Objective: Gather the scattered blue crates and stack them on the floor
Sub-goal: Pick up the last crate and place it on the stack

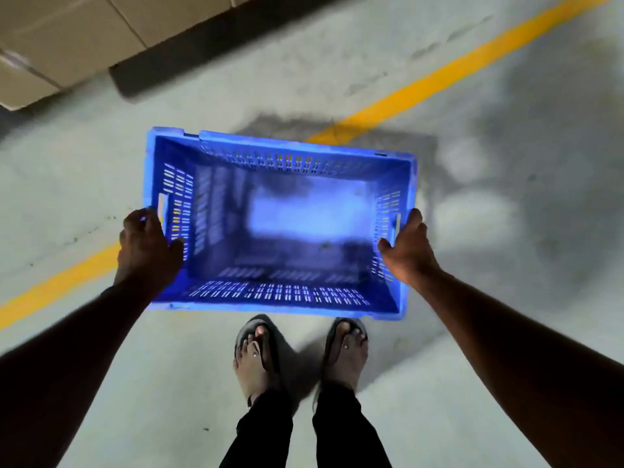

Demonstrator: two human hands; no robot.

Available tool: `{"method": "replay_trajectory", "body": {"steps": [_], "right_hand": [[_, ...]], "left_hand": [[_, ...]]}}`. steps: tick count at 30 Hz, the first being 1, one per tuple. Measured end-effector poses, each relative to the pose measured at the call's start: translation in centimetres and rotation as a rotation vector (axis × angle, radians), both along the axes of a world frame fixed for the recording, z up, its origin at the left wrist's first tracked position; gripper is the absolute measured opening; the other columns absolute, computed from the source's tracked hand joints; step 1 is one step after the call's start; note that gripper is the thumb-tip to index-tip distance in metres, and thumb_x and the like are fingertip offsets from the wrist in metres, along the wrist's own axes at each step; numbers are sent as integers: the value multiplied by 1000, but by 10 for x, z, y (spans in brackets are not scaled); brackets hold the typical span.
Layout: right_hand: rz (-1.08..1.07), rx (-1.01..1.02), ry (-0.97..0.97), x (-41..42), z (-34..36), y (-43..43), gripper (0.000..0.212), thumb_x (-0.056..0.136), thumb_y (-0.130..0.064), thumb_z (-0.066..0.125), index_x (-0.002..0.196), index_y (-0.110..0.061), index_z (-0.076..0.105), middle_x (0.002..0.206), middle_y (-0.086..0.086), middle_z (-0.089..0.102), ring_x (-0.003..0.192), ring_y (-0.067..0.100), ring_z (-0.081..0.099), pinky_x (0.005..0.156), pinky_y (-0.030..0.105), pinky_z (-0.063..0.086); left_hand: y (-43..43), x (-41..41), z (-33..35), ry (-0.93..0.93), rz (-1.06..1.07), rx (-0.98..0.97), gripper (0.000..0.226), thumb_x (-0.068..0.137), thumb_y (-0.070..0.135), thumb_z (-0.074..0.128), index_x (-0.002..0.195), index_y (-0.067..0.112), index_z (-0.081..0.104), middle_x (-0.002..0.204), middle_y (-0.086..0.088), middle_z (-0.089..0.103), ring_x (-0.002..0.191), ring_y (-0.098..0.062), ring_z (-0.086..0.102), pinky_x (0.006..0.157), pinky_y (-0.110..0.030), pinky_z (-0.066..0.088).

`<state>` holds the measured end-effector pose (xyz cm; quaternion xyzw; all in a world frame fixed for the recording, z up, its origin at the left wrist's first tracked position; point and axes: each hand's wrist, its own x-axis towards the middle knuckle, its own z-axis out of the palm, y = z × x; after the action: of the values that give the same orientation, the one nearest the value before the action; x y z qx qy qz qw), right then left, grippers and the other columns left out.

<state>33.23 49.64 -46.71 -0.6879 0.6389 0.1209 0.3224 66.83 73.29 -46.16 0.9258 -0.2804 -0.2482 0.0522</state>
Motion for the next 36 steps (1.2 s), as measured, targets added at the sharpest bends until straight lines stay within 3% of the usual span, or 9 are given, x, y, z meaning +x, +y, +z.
{"method": "replay_trajectory", "body": {"steps": [3,7,9,13,18,24,29,36], "right_hand": [[-99,-80,-89,-10,-25,3,66,81,-18,67,134,0,32,125,26,48,108,41,55,90,43,46],[-163,-84,-175,-9,-36,2,50,78,-11,54,125,-2,37,113,22,54,97,34,59,80,36,45],[-177,-67,-214,-10,-32,4,55,73,-14,49,126,-10,34,110,15,54,93,28,58,78,34,45],[-197,-55,-195,-19,-8,8,73,74,-15,60,138,-17,26,114,15,55,99,33,61,83,47,52],[-109,-53,-98,-41,60,3,88,84,-2,51,155,-19,2,122,24,44,104,43,55,92,46,46],[-64,-90,-31,-66,169,-4,96,83,7,46,155,-27,-7,118,24,41,90,47,57,79,41,45],[-112,-111,-15,-93,287,-2,94,84,4,42,154,-34,-7,116,23,40,87,45,56,77,41,45],[-248,-186,-11,-151,426,1,88,84,3,43,156,-30,4,111,27,47,91,43,55,77,38,42]], "left_hand": [[-6,0,-27,-7,33,-64,79,90,23,62,152,3,16,141,-32,32,123,-50,37,107,-52,30],[-7,16,-38,89,176,-61,86,91,27,61,155,16,4,133,-29,47,116,-48,50,100,-50,40],[-9,22,-34,93,138,5,85,92,21,59,155,13,1,124,-30,56,112,-49,52,96,-50,40],[-2,8,-8,57,82,28,85,89,4,53,154,12,-1,113,-34,53,103,-49,50,90,-51,40],[-2,-10,47,79,1,17,89,86,-1,50,155,19,-2,113,-34,46,102,-50,49,91,-51,41],[-21,-29,153,85,-57,-102,86,86,-3,47,155,24,3,109,-30,47,96,-46,52,87,-48,43],[-40,-49,267,70,-57,-201,81,84,-6,43,155,22,14,99,-29,52,88,-43,52,85,-44,42],[-69,-82,406,66,-143,-332,75,86,-4,44,153,23,25,99,-28,56,91,-44,55,84,-46,45]]}}
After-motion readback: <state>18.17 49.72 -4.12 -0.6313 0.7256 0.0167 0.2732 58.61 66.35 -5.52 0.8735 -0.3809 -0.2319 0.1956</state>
